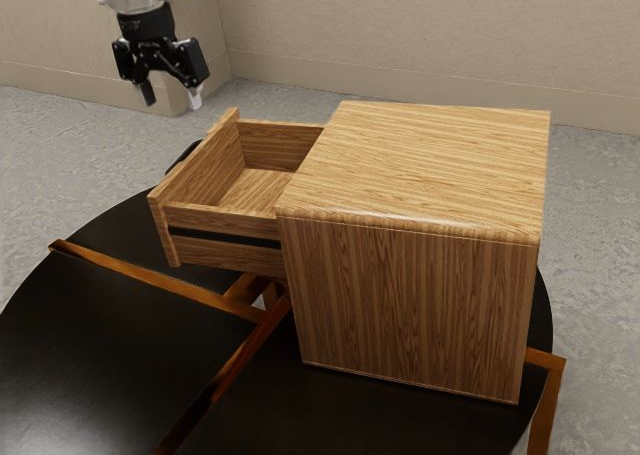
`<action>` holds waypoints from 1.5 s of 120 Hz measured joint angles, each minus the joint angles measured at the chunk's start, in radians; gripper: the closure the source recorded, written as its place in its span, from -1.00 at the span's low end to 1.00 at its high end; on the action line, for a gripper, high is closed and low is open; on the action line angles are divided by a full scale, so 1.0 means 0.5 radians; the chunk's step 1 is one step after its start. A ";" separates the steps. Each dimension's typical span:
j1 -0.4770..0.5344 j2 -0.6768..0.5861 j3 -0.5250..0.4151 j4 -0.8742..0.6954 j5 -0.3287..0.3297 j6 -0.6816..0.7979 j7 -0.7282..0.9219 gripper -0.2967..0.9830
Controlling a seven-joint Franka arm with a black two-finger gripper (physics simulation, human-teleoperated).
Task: Push the drawer handle with one arm to close the drawer
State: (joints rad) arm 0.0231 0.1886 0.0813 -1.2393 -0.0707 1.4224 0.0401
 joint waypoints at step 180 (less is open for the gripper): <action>0.755 -0.458 -0.136 -0.845 0.434 0.482 -0.069 0.13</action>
State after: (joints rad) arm 0.4006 -0.0402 0.0134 -1.6619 0.1462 1.6634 0.0055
